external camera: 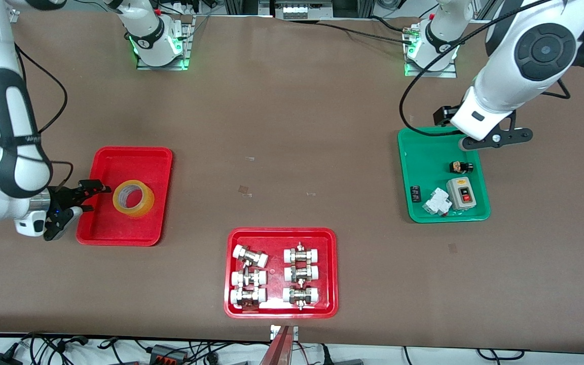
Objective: Left arm passes tape to right arm into tray
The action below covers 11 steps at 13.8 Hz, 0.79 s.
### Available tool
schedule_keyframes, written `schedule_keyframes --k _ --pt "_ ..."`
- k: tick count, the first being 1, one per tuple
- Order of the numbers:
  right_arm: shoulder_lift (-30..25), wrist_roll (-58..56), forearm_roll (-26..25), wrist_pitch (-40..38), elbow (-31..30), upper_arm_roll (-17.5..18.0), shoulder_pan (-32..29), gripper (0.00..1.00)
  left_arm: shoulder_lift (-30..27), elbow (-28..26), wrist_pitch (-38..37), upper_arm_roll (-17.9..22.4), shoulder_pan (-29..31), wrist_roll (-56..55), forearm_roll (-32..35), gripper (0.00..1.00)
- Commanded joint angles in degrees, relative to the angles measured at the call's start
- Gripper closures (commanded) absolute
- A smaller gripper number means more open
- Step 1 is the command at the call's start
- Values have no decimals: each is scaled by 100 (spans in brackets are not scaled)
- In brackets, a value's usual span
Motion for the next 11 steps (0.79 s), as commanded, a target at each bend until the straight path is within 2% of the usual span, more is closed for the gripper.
schedule_keyframes --k 1,3,7,11 --pt "-926 951 -611 -50 -394 -34 271 0 -184 -235 117 -5 132 251 87 0" --pt "-1620 2074 -673 -250 -694 -34 509 0 -263 -357 143 -14 123 243 78 0" --pt "-2702 4527 -1042 -1181 -704 -8 1150 0 -535 -657 292 -22 115 234 43 0" --pt "-3660 5060 -946 -1535 -904 36 1275 0 -536 -640 337 -22 123 269 43 0"
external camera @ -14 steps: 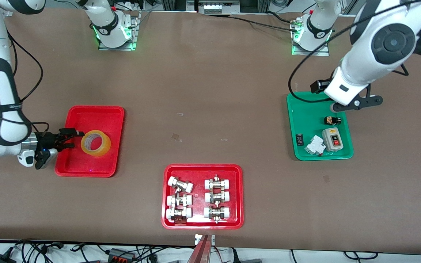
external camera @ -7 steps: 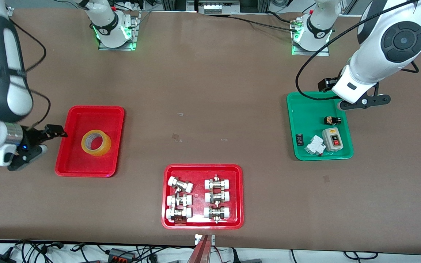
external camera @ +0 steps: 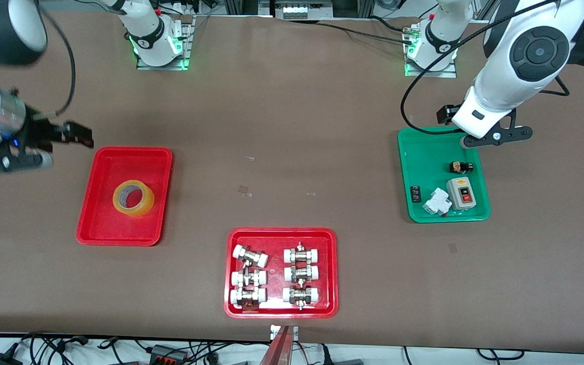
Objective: Left arm passes tape to right arm into tray
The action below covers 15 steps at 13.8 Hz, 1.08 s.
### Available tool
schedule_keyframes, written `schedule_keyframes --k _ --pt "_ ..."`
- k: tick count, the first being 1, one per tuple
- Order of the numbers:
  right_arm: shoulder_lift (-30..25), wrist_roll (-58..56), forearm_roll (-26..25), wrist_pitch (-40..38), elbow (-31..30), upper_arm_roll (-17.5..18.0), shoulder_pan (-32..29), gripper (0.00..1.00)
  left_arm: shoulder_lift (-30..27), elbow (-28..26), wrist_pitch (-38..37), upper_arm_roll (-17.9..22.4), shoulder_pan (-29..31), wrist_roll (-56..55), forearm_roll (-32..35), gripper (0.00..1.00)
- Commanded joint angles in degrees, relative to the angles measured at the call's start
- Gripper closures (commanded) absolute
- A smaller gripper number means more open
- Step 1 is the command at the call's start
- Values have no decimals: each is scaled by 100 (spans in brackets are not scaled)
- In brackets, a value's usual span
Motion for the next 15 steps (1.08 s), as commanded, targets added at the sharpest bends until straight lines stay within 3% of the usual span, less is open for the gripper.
schedule_keyframes --k 1,3,8,11,13,15 --pt "-738 172 -21 85 -586 -31 -19 0 -176 -57 105 4 53 247 43 0" --pt "-1091 172 -30 191 -868 -39 -19 0 -106 145 44 4 35 265 52 0" --pt "-732 917 31 -160 -149 -75 -81 0 455 1031 -351 65 44 212 69 0" --pt "-968 1077 224 -65 -385 -66 -71 0 912 1656 -808 56 26 212 131 0" --pt "-908 701 426 -107 -316 -127 -115 0 958 1719 -862 48 -35 186 166 0" --pt "-855 559 427 -73 -315 -215 -177 0 984 1737 -862 -23 -218 177 621 0"
